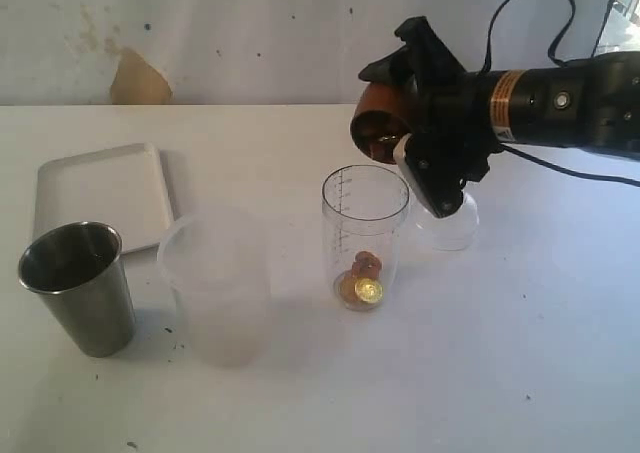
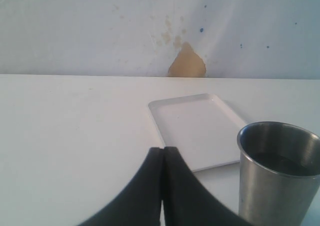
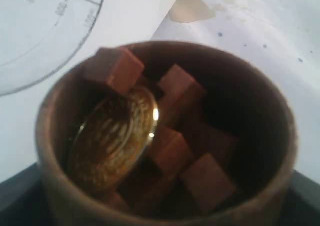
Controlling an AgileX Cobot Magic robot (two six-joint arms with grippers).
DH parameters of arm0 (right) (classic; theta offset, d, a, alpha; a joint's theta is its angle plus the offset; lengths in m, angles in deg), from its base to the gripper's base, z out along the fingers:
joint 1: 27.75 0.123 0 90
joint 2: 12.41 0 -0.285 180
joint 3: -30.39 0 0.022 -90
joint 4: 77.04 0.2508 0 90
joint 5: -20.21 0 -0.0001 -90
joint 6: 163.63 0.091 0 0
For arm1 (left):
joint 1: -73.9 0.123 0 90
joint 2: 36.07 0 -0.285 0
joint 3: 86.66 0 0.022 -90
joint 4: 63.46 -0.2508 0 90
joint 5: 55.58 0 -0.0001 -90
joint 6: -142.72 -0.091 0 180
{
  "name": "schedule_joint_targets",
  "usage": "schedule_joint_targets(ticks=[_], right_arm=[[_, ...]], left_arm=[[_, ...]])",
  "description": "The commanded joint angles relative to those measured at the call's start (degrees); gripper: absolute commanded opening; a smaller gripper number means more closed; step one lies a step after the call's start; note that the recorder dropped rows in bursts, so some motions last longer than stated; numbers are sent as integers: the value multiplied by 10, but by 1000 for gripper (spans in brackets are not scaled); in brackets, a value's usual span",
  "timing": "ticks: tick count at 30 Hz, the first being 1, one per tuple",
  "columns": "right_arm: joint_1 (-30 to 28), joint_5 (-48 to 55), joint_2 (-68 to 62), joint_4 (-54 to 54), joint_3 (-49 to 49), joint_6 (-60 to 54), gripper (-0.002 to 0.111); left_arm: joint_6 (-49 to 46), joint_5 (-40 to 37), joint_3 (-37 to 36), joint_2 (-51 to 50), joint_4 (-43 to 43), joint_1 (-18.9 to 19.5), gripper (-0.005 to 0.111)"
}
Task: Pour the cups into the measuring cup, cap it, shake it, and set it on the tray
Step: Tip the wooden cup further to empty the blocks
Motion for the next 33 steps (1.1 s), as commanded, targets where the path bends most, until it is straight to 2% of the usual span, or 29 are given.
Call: schedule_joint_targets(ticks=[1,6,10,16,27,33], right_arm=[[0,-28,2,1,-5,-8,0],[0,-40,2,1,-4,-61,0],[0,-53,2,1,-4,-60,0],[0,-64,2,-58,-4,-65,0],[0,-79,-23,-52,-4,-168,0],[0,-116,-24,-43,-5,-173,0]], left_arm=[[3,4,-3,2,-1,-2,0],[3,4,-3,2,-1,-2,0],[3,4,-3,2,-1,-2,0],[3,4,-3,2,-1,-2,0],[3,4,-3,2,-1,-2,0],[3,4,-3,2,-1,-2,0]])
